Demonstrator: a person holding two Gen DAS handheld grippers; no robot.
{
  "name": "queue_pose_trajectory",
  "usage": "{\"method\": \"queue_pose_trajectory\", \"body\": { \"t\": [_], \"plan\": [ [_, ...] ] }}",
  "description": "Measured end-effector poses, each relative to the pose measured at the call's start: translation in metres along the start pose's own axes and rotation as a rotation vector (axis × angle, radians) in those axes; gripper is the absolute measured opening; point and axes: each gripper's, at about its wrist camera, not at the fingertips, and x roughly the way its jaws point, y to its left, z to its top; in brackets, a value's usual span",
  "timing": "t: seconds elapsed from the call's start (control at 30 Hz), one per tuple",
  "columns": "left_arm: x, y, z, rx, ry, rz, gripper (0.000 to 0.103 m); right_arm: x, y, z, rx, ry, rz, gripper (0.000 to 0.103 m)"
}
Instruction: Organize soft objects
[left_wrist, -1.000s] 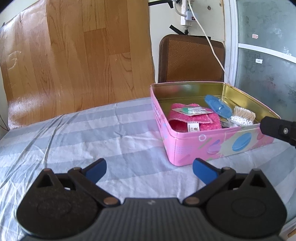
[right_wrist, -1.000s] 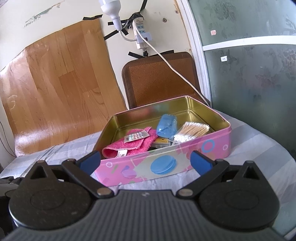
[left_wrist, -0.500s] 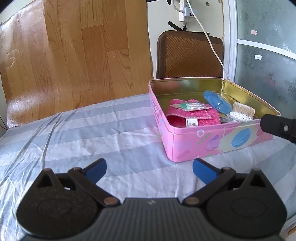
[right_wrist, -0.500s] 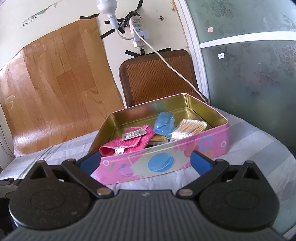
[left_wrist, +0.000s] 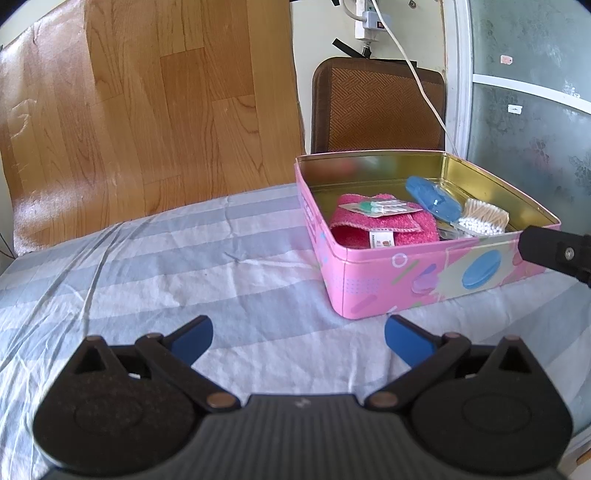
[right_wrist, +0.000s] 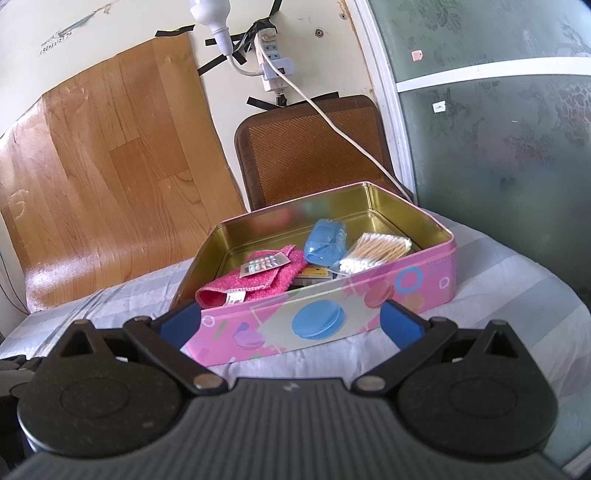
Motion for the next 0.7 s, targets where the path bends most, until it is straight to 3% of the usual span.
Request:
{"method": "queue_pose_trajectory", "body": {
  "t": [0.7],
  "plan": [
    [0.0032,0.0067,0.0003,-0.03,0.007,-0.036,0.103,0.0034,-0.0011,-0.0017,-0.007,0.008,-0.001,0.103]
  ]
}}
